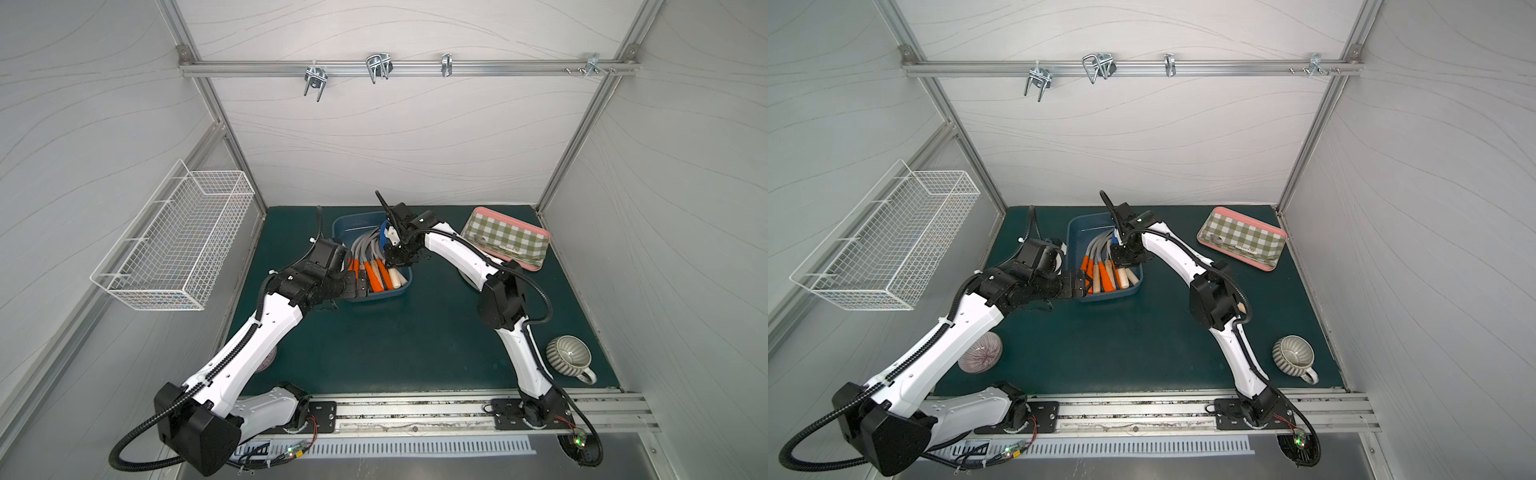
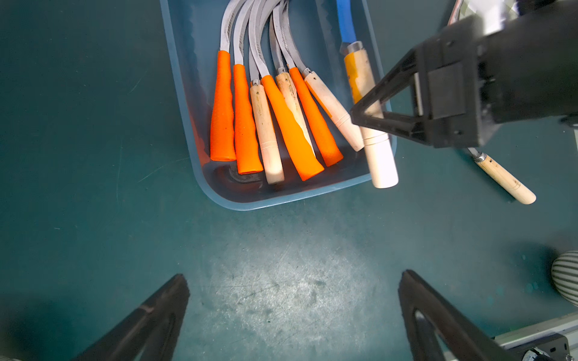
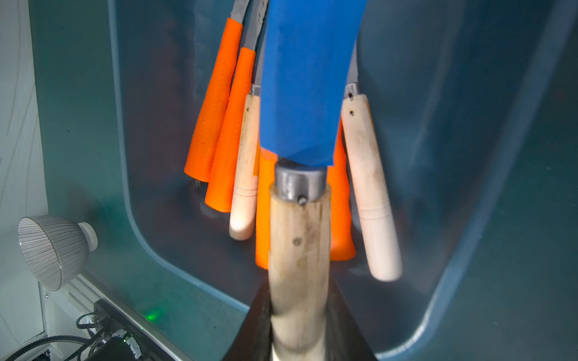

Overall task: Put small sickles into storage boxes
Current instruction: Place the sickle in the storage box.

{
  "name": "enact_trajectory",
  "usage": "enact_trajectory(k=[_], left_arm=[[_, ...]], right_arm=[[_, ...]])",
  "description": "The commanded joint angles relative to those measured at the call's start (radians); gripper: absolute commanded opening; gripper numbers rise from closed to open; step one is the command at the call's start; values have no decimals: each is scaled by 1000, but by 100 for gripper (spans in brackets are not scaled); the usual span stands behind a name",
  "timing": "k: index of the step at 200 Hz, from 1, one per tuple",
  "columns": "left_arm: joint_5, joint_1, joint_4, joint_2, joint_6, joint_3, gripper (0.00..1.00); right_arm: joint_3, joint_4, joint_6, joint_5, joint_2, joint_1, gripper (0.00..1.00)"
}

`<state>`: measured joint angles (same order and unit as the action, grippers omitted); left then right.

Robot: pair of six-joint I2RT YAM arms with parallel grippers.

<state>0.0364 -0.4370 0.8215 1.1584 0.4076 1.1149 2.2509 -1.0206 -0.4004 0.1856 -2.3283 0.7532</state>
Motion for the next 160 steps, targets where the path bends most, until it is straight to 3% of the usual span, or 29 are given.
enact_trajectory(k=[1,98,160], left_arm=[[-15,8,-15,-13,0,-10,99],[-34,10,-39,3,8,-35,99],[-42,9,-41,3,14,-40,99]], right_arm=[[39,32,-2,39,-42,8,19],[85,63,9,57,-169,8,25],[111,49,18,71,-167,6,44]])
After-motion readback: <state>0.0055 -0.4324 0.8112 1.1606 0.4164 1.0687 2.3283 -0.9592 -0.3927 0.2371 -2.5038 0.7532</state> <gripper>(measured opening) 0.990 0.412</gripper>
